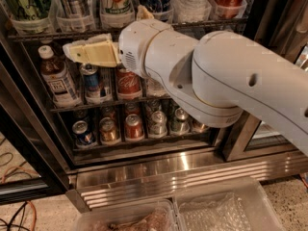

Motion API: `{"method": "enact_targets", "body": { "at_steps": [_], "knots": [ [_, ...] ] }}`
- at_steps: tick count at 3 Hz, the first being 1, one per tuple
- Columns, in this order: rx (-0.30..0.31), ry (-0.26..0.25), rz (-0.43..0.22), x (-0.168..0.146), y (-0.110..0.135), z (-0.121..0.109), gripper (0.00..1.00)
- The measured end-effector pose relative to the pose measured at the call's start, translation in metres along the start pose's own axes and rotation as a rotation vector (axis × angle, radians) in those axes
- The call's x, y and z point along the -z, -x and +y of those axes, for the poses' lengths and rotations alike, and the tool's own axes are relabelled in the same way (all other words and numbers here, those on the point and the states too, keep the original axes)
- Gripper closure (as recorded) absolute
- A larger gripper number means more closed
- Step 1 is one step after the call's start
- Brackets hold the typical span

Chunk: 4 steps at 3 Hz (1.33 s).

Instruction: Pick 7up can from top shelf of fridge

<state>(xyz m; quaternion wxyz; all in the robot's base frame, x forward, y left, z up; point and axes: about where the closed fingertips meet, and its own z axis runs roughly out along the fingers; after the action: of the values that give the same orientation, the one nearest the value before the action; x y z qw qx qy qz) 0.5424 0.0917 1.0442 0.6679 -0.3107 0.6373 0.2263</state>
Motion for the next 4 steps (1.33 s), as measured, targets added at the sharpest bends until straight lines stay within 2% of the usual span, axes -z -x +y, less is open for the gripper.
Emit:
{"method": "enact_targets", "body": {
  "at_steps": [2,3,4],
  "knots": [
    [-0.001,-0.004,-0.018,-0.003,0.005,-0.001,0.00],
    [0.005,-0.021,-0.037,-0.010,0.007,-0.010,0.00],
    [0.020,-0.040,-0.044,-0.015,0.007,-0.018,0.19]
  ]
}}
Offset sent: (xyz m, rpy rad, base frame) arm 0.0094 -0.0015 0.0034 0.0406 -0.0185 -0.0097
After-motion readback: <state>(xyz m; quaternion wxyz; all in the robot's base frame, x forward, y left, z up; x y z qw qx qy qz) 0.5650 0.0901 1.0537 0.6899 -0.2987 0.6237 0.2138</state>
